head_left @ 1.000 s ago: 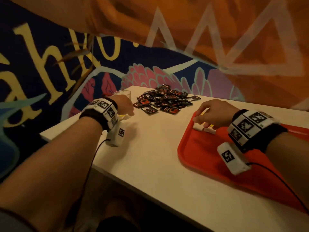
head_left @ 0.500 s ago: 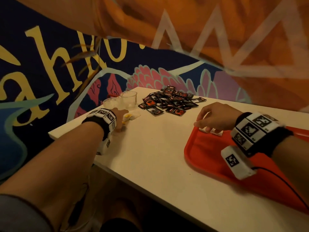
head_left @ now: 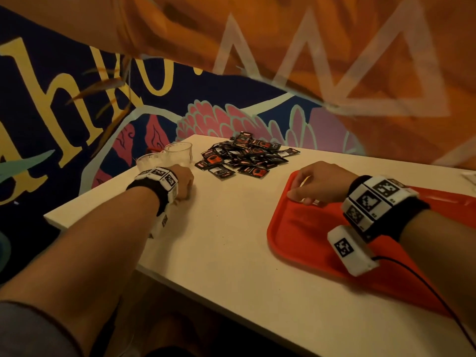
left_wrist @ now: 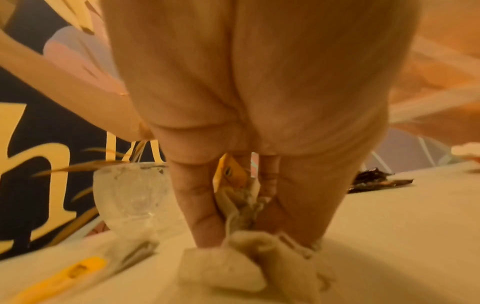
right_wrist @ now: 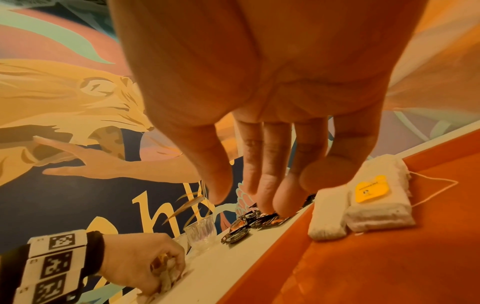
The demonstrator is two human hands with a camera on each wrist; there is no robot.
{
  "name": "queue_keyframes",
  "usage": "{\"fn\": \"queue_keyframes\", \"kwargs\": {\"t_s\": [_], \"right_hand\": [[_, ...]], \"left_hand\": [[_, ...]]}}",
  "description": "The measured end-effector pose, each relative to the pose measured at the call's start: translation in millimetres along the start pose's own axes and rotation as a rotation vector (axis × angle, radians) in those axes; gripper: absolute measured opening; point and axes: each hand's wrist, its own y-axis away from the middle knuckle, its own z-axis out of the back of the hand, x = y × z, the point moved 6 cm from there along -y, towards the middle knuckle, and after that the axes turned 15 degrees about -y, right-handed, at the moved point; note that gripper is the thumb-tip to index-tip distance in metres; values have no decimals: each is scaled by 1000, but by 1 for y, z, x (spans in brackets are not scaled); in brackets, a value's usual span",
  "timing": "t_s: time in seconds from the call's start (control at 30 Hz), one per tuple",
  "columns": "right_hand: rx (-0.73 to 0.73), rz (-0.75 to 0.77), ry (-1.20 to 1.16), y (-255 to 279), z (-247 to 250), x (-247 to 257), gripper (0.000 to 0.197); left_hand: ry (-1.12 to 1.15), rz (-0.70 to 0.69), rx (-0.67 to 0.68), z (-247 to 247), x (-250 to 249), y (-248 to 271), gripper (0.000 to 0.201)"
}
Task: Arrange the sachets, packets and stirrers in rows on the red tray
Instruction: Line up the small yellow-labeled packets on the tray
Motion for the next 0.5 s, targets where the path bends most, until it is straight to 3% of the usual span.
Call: {"fn": "queue_keyframes", "kwargs": {"t_s": [0.13,0.27,0.33,0.5], "right_hand": [[1,11,-9,2,-2,0,19],[6,60,-56,5,3,0,19],[-26,116,-82,8,11,1,20],[-144,207,-238,14,41,-3,25]], "left_hand": [[147,-28,-63,7,-13,1,23],[840,-112,-73,32,-39,7,12],[1133,-196,-76,56,-61,16,17],[1565,-387,-11,114,-117,36,25]]}}
